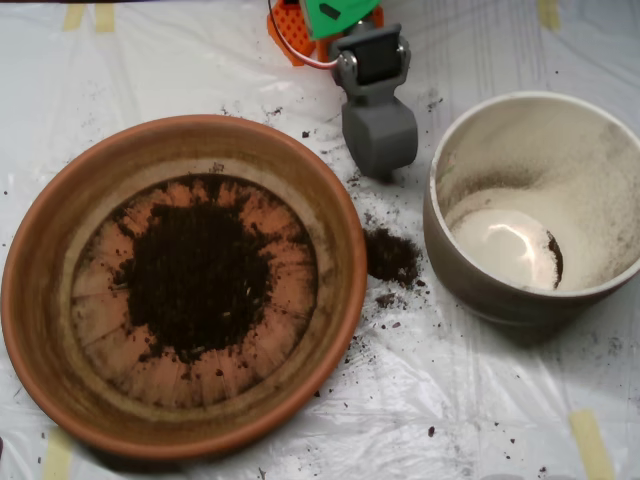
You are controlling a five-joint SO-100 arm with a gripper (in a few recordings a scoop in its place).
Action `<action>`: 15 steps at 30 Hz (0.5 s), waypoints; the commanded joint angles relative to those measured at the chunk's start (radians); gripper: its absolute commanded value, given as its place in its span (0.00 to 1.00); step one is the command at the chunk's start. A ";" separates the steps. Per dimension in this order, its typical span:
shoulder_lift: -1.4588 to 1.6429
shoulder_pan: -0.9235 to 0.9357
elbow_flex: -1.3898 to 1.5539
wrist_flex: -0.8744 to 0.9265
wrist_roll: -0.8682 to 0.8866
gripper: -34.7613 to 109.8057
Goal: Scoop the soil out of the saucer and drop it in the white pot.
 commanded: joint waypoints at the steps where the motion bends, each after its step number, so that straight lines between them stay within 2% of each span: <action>1: 0.072 0.018 -0.003 -0.021 -0.101 0.26; 5: 0.072 0.052 -0.083 0.020 -0.097 0.31; 15: 0.071 0.055 -0.233 0.074 -0.124 0.35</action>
